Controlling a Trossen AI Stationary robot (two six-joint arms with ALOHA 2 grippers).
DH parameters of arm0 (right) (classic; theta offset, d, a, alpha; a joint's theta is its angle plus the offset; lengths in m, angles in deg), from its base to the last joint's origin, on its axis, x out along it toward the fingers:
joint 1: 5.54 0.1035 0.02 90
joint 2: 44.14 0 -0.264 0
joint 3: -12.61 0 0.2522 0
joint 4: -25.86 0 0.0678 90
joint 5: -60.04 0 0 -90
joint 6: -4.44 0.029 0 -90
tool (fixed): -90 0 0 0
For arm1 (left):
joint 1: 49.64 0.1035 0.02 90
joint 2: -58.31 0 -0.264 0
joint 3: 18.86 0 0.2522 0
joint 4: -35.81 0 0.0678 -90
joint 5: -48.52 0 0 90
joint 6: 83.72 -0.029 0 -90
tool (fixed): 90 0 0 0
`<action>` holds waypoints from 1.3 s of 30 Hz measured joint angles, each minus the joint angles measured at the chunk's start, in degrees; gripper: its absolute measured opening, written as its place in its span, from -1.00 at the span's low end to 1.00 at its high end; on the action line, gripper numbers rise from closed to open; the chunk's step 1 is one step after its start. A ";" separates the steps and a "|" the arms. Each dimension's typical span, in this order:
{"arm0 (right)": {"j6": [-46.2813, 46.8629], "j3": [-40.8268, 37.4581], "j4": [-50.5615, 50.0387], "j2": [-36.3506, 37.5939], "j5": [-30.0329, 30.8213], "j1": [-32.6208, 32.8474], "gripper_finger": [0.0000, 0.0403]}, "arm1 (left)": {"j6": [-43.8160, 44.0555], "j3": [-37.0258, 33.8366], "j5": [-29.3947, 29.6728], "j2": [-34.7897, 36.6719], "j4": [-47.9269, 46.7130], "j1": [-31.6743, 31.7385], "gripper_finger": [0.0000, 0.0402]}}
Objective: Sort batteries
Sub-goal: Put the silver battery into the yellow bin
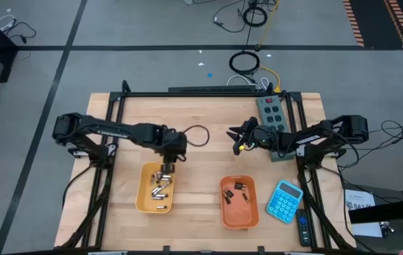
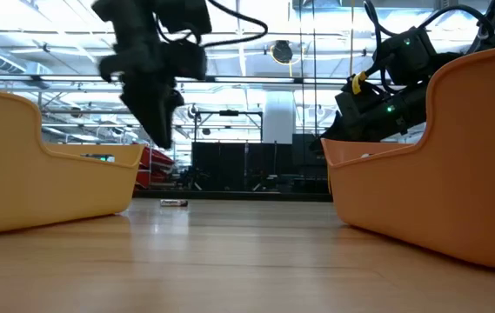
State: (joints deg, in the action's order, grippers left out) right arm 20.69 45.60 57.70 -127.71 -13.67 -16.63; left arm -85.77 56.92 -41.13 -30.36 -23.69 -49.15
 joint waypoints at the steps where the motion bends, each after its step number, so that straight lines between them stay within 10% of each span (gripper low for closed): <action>1: 0.00 0.00 -0.08 0.00 0.00 0.00 -0.48 | 0.00 0.00 -0.07 -0.50 1.20 0.82 -0.39; 9: -0.07 0.00 -0.76 0.00 0.02 0.00 -0.48 | -1.27 0.00 -2.71 -7.32 3.45 6.12 -0.33; 21: -0.63 0.00 -0.78 0.00 -0.12 0.00 -0.48 | -4.77 -0.04 2.89 -9.53 5.55 10.73 0.27; 39: -0.61 0.00 -1.30 0.00 -0.11 0.33 -0.48 | -5.87 -1.79 -2.77 -14.55 10.18 15.85 0.16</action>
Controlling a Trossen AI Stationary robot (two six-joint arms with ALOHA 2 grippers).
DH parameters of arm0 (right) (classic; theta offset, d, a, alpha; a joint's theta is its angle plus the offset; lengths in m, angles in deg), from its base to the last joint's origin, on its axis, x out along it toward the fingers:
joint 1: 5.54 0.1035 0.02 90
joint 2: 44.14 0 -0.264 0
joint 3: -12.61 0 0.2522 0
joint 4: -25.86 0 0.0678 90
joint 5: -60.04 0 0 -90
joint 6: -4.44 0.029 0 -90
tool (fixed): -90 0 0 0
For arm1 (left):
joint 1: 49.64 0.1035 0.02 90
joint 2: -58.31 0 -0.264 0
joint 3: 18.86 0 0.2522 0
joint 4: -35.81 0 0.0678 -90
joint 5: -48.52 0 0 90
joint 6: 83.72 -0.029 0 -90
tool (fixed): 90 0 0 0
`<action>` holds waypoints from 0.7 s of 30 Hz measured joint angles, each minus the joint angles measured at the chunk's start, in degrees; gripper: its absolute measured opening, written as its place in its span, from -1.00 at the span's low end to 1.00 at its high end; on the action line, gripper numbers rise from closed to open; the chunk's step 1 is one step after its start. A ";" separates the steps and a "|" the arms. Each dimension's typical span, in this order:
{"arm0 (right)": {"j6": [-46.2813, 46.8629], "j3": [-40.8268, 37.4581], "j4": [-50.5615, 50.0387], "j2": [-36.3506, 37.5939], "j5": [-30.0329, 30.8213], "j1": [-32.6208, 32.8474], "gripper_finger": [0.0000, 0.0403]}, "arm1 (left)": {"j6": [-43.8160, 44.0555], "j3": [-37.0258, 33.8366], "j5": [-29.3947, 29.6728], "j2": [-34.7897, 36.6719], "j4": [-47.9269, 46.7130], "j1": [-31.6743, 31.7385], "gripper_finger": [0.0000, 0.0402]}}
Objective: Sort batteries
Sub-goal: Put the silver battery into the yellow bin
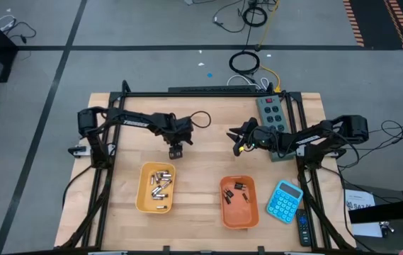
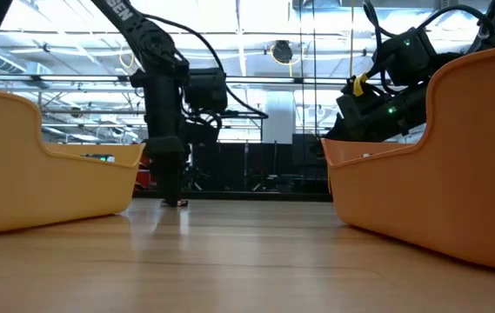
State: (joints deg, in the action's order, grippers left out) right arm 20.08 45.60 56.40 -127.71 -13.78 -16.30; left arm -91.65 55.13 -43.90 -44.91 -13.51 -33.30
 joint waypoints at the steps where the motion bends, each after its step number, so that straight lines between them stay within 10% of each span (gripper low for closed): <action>1: 0.00 0.00 -0.07 0.00 -0.02 0.00 -0.48 | 0.00 -0.07 0.15 -0.37 0.24 -0.03 0.16; 6: 0.15 0.00 -0.05 0.00 0.00 0.00 -0.48 | -0.35 0.06 0.50 -1.48 0.58 -0.07 -0.06; 12: 0.15 0.00 -0.03 0.00 0.06 0.00 -0.48 | -3.33 0.05 1.05 -1.76 0.59 -0.88 -0.85; 21: 0.13 0.00 -0.03 0.00 0.15 0.00 -0.48 | -3.39 -0.05 1.82 -0.34 0.58 -2.21 -0.89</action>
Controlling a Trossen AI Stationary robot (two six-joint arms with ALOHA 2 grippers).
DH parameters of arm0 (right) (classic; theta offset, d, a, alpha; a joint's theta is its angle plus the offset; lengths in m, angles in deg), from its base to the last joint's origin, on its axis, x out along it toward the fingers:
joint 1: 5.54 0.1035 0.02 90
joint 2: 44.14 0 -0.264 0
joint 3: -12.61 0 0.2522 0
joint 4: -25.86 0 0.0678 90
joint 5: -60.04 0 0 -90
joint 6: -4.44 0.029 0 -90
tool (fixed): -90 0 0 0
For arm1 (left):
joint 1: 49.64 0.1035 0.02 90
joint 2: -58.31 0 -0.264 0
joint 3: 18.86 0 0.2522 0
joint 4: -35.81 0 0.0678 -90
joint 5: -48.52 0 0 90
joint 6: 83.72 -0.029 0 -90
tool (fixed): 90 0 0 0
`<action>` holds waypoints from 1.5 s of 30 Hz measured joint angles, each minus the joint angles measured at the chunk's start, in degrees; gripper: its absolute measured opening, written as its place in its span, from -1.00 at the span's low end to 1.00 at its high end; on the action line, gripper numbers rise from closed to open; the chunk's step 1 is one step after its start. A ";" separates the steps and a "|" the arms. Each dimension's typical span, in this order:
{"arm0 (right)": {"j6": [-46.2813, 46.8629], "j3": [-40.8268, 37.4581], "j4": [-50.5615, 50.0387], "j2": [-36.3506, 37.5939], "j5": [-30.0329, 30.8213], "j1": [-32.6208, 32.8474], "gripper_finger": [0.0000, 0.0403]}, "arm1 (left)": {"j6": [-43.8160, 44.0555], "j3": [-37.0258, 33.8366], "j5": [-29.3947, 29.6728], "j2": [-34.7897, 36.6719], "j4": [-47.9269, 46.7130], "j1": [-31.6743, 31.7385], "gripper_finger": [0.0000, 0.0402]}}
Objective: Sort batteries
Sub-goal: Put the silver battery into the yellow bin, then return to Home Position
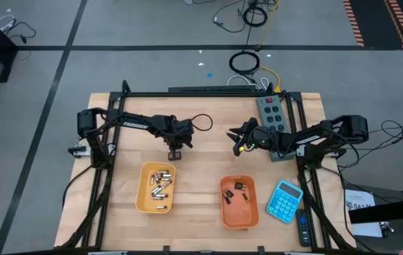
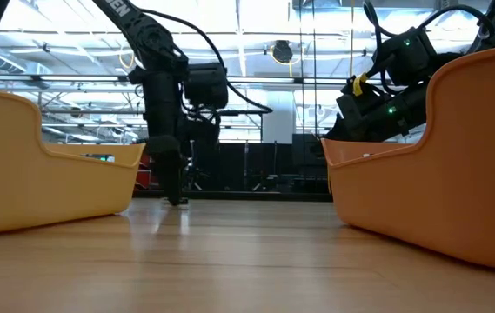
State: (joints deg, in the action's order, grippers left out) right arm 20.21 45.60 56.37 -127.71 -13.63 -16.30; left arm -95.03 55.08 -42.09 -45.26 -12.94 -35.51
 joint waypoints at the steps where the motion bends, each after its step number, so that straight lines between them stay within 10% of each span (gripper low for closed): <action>1: 0.00 0.00 0.00 0.00 0.00 0.00 -0.48 | 0.03 -0.07 -0.70 0.60 -0.01 -0.02 -0.89; 19: -0.17 0.00 -0.46 0.00 0.02 -0.02 -0.48 | 0.58 0.27 -38.04 13.31 -3.22 -4.97 -0.89; 33: -0.41 0.00 -1.71 0.00 -0.24 -0.02 -0.48 | 3.39 -1.81 -26.18 13.31 -18.58 -13.94 -0.88; 45: 1.49 -0.02 -18.50 14.40 -11.41 1.29 -0.48 | 7.96 -11.37 -11.84 17.06 -6.91 -19.08 -0.27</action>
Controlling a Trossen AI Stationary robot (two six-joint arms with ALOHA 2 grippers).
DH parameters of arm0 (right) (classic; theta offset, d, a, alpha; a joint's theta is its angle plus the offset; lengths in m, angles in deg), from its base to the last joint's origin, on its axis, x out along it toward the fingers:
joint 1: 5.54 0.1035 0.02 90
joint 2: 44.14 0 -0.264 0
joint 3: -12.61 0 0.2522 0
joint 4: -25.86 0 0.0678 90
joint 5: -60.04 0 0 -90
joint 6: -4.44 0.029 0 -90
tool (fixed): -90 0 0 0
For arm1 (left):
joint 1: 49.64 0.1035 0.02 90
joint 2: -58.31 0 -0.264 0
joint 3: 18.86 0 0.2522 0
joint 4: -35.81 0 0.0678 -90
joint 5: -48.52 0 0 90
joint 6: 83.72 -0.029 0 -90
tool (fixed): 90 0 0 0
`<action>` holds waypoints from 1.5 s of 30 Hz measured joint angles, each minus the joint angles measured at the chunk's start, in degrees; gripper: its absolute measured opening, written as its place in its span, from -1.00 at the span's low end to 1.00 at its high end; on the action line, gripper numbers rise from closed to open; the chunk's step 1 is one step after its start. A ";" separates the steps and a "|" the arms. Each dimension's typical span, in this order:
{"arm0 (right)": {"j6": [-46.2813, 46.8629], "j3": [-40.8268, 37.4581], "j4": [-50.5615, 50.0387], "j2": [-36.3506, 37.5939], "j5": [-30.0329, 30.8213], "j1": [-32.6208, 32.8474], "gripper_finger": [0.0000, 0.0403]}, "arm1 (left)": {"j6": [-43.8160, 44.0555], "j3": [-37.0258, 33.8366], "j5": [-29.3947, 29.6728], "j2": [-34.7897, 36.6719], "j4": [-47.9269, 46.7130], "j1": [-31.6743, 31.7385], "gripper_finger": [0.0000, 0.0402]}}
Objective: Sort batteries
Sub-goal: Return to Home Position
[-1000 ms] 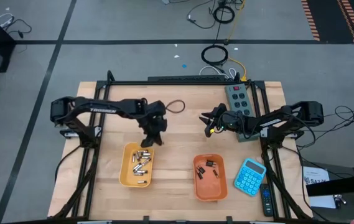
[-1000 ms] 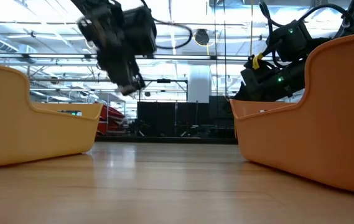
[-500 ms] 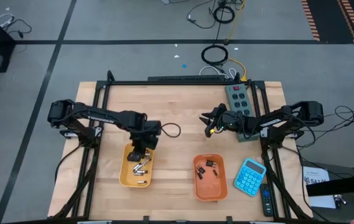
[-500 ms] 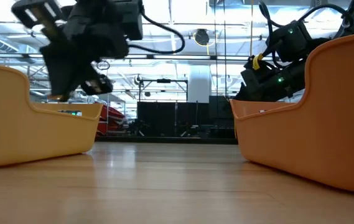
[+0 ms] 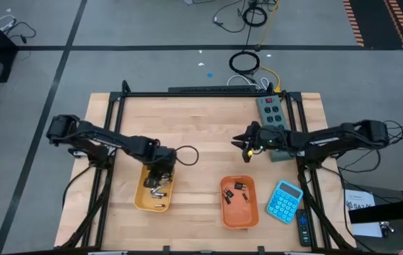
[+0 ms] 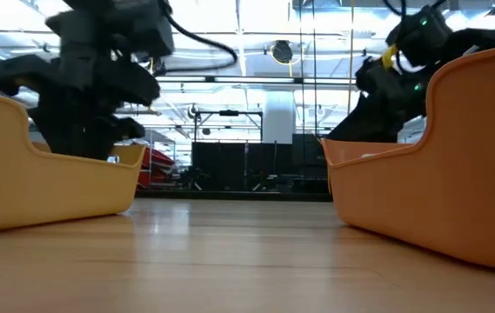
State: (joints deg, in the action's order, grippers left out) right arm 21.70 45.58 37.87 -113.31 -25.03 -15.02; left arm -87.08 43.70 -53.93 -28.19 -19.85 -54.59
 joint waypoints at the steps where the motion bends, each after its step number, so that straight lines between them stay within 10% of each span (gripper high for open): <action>1: 0.17 0.00 -1.54 1.48 0.01 0.61 -0.48 | 0.06 -0.70 1.92 1.07 0.44 -0.61 -0.26; 12: 7.16 0.00 -5.74 7.31 -22.07 7.86 -0.48 | 4.56 -6.15 11.57 12.74 4.63 -4.54 -0.24; 21: 0.55 -0.21 -10.21 12.25 -17.08 8.80 -0.58 | 4.07 -10.24 14.48 18.87 10.39 -4.68 -0.24; 29: -4.02 -12.02 4.89 25.97 -16.10 6.83 -0.98 | 7.11 -18.91 17.99 32.83 23.10 -4.68 -0.34; 45: -9.04 -18.41 14.00 40.48 -16.84 3.81 -0.99 | 10.51 -34.17 22.28 45.58 47.20 -4.55 -0.72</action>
State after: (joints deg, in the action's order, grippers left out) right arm 12.66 27.17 51.87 -72.83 -41.87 -11.21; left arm -76.57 9.53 -31.65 17.39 27.35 -59.14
